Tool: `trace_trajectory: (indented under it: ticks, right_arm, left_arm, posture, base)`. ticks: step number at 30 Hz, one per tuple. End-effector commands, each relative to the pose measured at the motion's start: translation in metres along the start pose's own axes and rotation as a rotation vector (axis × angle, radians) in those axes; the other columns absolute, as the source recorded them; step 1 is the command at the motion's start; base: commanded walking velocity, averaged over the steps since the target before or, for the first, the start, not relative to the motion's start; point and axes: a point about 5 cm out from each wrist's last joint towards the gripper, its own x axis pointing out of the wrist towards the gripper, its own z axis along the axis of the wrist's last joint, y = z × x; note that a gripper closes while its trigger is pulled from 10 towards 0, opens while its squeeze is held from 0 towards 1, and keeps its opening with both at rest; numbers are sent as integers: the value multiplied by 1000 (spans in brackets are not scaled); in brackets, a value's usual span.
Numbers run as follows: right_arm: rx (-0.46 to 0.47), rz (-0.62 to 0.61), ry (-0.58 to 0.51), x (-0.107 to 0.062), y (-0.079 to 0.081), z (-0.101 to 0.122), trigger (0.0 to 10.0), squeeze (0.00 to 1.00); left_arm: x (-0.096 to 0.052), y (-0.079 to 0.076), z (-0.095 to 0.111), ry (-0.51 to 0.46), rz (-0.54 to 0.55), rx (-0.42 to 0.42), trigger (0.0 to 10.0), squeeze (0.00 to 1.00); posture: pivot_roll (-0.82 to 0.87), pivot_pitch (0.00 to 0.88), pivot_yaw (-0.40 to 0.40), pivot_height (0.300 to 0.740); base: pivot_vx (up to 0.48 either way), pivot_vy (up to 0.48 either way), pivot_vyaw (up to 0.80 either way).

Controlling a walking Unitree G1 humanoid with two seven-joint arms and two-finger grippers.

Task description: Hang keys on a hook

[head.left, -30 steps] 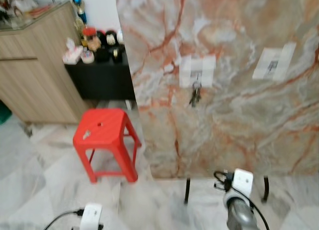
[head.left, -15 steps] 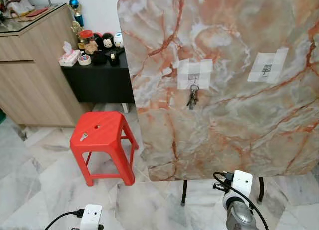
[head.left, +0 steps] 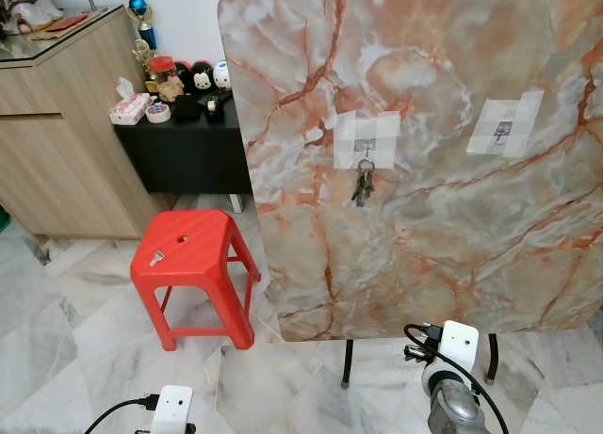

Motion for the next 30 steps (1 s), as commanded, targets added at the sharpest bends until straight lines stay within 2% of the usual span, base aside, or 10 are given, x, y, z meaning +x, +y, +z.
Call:
trace_trajectory:
  ticks: [1,16,21,30]
  right_arm:
    - [-3,2,-18,1,1,4,10000,0]
    - [-16,5,-22,1,3,5,10000,0]
    - [-19,-3,-25,1,2,6,10000,0]
    - [-73,-145,-158,2,-11,24,10000,0]
  left_arm:
    - [-1,3,-3,14,-2,11,10000,0]
    - [-1,2,-3,13,-6,12,10000,0]
    - [-1,2,-3,13,-3,15,10000,0]
    - [-1,2,-3,14,-2,12,10000,0]
  posture:
    - [-59,0,41,740]
    - [-56,0,39,740]
    - [-56,0,39,740]
    - [-51,0,35,740]
  base:
    - [255,0,0]
    - [298,0,0]
    - [0,0,0]
    - [0,0,0]
